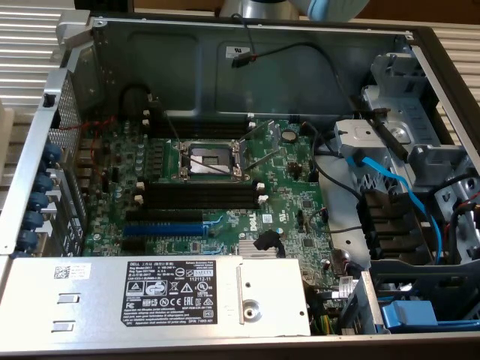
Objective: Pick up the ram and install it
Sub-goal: 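Pick up the ram and move it above insertion slot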
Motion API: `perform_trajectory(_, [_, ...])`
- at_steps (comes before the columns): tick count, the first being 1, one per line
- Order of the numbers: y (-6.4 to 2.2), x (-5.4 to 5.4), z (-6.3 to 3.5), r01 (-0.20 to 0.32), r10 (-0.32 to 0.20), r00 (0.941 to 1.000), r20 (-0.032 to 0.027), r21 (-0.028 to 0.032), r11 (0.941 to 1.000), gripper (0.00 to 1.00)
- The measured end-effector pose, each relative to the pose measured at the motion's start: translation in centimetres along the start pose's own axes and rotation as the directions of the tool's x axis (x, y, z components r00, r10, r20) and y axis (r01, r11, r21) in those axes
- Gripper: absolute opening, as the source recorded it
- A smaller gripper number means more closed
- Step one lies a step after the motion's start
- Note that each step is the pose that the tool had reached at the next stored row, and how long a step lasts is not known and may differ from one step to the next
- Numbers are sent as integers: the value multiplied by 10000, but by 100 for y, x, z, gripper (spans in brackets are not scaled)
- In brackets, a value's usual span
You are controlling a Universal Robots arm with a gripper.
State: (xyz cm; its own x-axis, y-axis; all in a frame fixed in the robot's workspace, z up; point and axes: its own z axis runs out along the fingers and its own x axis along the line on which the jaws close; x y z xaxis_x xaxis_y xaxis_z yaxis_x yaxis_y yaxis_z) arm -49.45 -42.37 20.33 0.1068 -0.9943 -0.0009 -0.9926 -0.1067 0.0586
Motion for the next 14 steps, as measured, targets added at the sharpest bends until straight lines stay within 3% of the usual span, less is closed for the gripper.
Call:
perform_trajectory(8, [1,1,-8,1,-1,10000,0,1,10000,12])
perform_trajectory(14, [6,0,-96,0,0,10000,0,0,10000,12])
